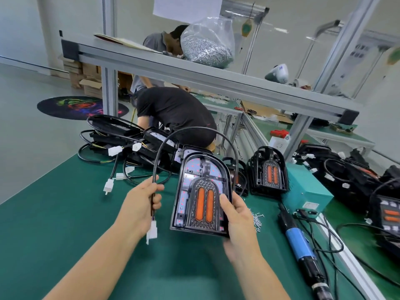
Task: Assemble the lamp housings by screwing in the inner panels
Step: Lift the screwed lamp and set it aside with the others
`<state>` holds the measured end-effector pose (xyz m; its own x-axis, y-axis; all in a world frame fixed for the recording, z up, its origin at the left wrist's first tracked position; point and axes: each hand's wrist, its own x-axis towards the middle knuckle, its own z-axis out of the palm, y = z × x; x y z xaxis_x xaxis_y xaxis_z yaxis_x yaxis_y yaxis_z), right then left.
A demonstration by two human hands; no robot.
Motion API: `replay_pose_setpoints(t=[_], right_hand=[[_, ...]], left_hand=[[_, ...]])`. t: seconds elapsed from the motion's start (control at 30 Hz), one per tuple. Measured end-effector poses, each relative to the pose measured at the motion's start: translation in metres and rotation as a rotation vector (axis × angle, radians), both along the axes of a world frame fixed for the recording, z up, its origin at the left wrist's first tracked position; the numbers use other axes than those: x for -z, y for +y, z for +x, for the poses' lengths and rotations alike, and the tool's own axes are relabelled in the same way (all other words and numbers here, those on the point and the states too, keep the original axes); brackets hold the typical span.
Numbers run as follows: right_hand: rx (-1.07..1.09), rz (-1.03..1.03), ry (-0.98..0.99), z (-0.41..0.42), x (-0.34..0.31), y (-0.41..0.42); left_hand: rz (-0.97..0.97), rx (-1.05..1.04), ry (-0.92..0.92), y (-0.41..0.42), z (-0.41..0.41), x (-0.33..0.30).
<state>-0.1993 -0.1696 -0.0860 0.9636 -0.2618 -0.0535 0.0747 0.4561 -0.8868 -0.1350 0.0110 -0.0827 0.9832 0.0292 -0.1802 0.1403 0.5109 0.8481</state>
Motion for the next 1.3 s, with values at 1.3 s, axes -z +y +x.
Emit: replay_pose_setpoints(t=[1.3], right_hand=[[0.64,-0.074,0.064,-0.205,-0.03,-0.162]], left_hand=[[0.213,1.061,-0.088,-0.284,-0.117,-0.038]])
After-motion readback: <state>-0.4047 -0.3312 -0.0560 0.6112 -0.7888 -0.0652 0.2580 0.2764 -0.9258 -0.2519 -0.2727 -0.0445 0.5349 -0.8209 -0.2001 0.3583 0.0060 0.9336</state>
